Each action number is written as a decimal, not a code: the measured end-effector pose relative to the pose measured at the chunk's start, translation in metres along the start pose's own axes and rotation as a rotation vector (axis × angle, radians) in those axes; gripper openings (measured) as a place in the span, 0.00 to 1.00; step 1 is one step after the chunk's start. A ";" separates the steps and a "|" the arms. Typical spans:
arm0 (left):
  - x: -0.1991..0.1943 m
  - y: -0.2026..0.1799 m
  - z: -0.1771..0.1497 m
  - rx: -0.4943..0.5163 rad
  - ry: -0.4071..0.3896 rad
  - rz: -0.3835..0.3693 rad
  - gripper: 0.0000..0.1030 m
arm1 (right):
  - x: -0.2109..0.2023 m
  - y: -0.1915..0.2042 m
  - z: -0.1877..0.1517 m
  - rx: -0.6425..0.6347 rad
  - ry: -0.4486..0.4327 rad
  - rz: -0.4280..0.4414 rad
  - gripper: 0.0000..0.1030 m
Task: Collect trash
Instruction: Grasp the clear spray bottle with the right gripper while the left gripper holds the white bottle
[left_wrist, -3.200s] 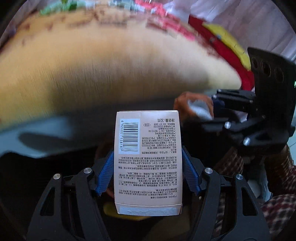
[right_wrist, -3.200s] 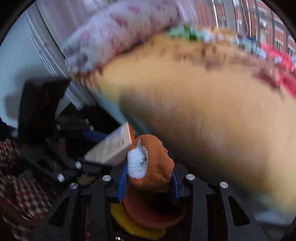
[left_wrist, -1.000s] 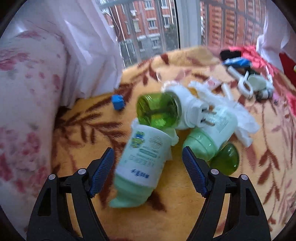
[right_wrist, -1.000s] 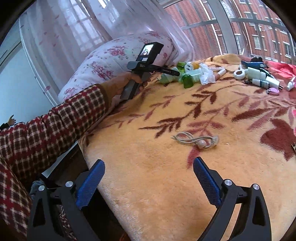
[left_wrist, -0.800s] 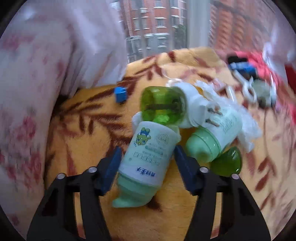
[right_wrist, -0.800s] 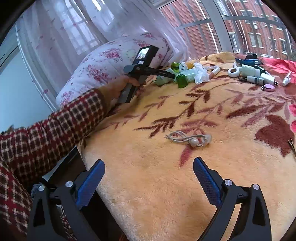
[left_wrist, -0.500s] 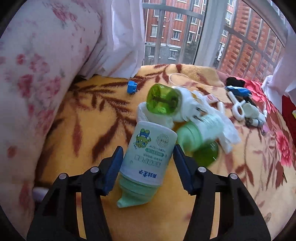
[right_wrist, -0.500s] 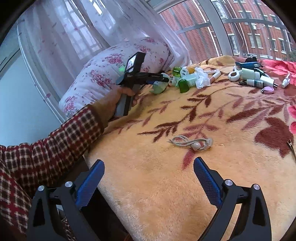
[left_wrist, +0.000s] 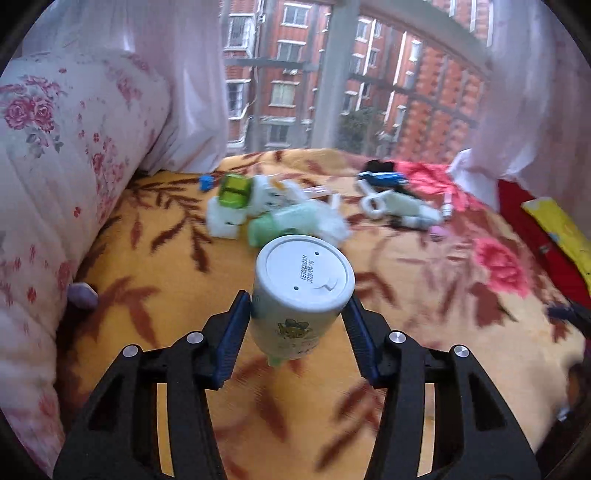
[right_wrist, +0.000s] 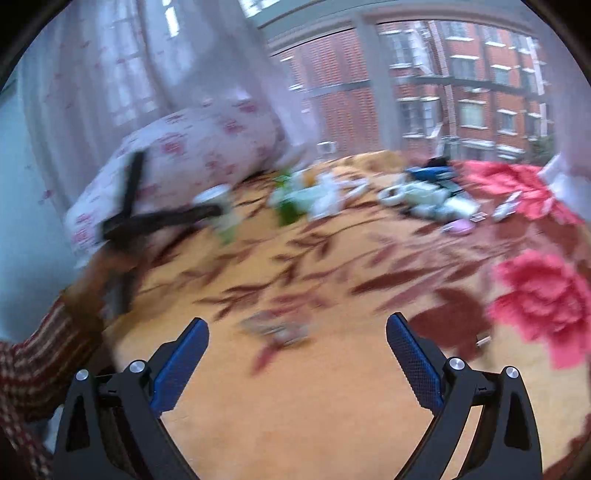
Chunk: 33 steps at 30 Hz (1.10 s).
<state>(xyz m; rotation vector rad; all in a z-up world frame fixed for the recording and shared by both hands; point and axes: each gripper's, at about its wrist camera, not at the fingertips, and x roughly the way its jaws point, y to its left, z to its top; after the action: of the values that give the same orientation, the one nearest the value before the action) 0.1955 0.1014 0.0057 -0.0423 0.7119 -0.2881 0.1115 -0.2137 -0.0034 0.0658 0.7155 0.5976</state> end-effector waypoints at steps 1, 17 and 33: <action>-0.005 -0.007 -0.003 0.009 -0.008 -0.007 0.49 | 0.002 -0.013 0.007 0.015 -0.005 -0.025 0.92; -0.022 -0.065 -0.040 0.077 -0.030 -0.198 0.49 | 0.146 -0.269 0.146 0.470 0.027 -0.536 0.85; -0.020 -0.081 -0.057 0.097 0.020 -0.256 0.49 | 0.148 -0.306 0.130 0.509 0.088 -0.597 0.27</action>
<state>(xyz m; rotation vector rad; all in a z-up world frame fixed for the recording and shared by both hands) 0.1235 0.0330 -0.0138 -0.0381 0.7118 -0.5688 0.4324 -0.3708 -0.0714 0.2871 0.9093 -0.1623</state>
